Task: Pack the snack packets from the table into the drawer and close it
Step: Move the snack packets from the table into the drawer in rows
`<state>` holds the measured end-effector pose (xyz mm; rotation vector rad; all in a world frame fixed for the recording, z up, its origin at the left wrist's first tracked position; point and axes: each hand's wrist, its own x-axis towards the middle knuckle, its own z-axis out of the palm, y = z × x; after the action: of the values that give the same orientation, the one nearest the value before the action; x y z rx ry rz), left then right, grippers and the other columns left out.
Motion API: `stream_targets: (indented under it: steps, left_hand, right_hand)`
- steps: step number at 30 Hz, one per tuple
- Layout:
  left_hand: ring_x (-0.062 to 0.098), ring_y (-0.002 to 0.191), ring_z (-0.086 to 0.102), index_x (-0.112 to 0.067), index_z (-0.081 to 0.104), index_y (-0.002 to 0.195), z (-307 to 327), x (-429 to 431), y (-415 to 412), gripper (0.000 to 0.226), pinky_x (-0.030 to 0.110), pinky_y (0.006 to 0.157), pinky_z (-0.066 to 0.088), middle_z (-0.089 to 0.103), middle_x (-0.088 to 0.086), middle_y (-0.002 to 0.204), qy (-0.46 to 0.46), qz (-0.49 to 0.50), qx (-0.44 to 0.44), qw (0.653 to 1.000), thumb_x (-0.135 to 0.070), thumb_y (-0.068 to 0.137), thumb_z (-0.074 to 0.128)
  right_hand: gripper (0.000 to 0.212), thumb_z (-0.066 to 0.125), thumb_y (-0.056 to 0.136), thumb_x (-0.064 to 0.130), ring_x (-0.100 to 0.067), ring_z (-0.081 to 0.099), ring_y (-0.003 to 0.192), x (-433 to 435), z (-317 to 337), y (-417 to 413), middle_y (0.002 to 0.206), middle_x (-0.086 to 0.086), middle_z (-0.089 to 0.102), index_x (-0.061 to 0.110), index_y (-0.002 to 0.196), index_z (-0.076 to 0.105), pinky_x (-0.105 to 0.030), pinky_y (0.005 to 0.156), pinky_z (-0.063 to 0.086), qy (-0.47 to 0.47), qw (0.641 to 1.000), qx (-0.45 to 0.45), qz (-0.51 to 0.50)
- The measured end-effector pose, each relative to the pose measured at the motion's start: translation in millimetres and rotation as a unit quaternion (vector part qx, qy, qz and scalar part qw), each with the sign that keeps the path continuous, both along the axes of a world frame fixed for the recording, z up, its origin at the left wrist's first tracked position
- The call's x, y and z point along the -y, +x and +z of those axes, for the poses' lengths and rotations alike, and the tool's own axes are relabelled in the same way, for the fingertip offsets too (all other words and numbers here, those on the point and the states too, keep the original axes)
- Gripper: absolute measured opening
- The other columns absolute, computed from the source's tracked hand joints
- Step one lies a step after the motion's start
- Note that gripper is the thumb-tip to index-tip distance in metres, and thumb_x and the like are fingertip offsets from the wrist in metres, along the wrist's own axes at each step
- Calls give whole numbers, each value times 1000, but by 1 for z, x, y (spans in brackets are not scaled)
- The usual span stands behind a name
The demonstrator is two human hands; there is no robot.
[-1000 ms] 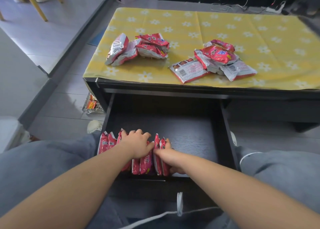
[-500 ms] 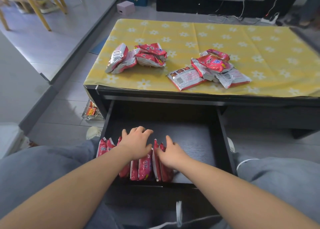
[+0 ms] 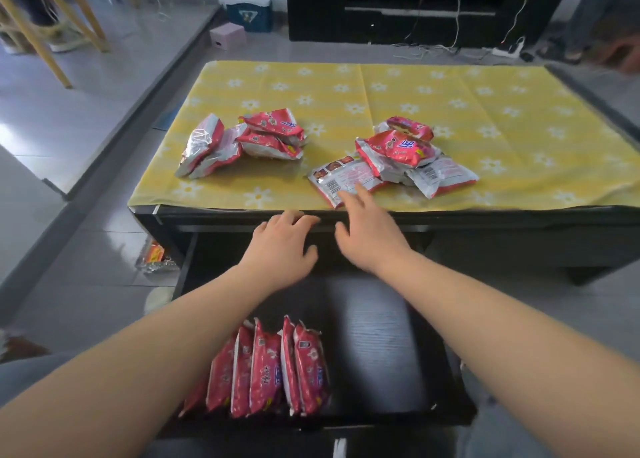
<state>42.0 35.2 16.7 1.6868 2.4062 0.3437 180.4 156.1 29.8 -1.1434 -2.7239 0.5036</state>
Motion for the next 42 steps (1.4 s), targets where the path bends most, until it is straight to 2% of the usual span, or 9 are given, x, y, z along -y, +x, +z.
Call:
stream_targets:
  steps: [3, 6, 9, 16, 23, 28, 33, 37, 42]
  left_hand:
    - [32, 135, 52, -25, 50, 151, 10, -28, 1, 57, 47, 112, 42, 52, 6, 150, 15, -3, 4, 1000, -36, 96, 57]
    - [35, 136, 49, -22, 51, 150, 14, -58, 1, 56, 50, 112, 43, 50, 10, 150, 30, -7, 5, 1000, -34, 96, 58]
    - [38, 141, 44, -21, 49, 152, 15, -90, 0, 59, 52, 113, 43, 47, 13, 152, 39, -9, 7, 999, -36, 96, 60]
    - [40, 153, 28, -21, 36, 159, 10, -151, -2, 76, 55, 122, 33, 35, 20, 163, 13, -31, -36, 999, -45, 92, 64]
    - [46, 148, 36, -23, 19, 162, -5, -165, -8, 75, 59, 111, 44, 23, 17, 170, -101, -40, -90, 990, -49, 101, 54]
    - [51, 139, 45, -20, 17, 163, -9, -152, -4, 61, 59, 100, 50, 21, 23, 169, -94, -38, -137, 985, -24, 109, 46]
    - [47, 137, 51, -20, 38, 158, 4, -130, -9, 47, 54, 106, 48, 36, 16, 165, -7, 8, 1, 1000, -26, 112, 36]
    - [30, 158, 26, -23, 39, 162, 26, -104, -12, 51, 39, 125, 24, 27, 10, 173, 81, 93, 155, 980, -29, 112, 34]
    - [22, 112, 65, -27, 56, 147, 39, -62, -9, 47, 35, 89, 52, 71, 4, 129, 164, 166, 327, 916, -34, 107, 34]
  right_hand:
    - [58, 54, 97, 24, -43, 46, 141, -40, 12, 5, 172, -15, 19, 17, 153, 42, -50, 112, 43, 57, 997, -39, -21]
    - [63, 54, 97, 25, -43, 10, 159, -79, 16, 8, 171, -22, 21, 16, 157, 37, -54, 129, 17, 125, 991, -23, -43]
    - [65, 57, 96, 28, -42, -3, 161, -115, 16, 11, 173, -22, 9, 17, 156, 34, -61, 127, 18, 163, 984, 1, -77]
    - [91, 66, 96, 27, -39, -7, 161, -165, 5, 11, 175, -9, -11, 32, 165, 8, -70, 123, 19, 77, 990, 50, -111]
    - [68, 46, 107, 16, -32, 5, 161, -174, -3, 10, 176, -4, 11, 29, 165, 14, -70, 121, 25, 35, 991, 51, -115]
    - [56, 38, 110, 28, -35, 5, 161, -162, 7, 12, 172, -5, 27, 24, 164, 23, -68, 120, 29, 38, 991, 31, -121]
    - [53, 33, 112, 35, -34, 14, 161, -143, 23, 15, 160, -13, 48, 11, 159, 38, -56, 124, 29, 39, 992, -55, -111]
    - [48, 33, 112, 32, -35, 55, 135, -114, 40, 13, 149, -12, 60, 16, 154, 49, -46, 107, 46, -13, 981, -159, -113]
    - [43, 34, 112, 32, -23, 60, 104, -69, 43, 4, 110, 2, 67, 17, 142, 60, -32, 82, 38, -117, 963, -217, -110]
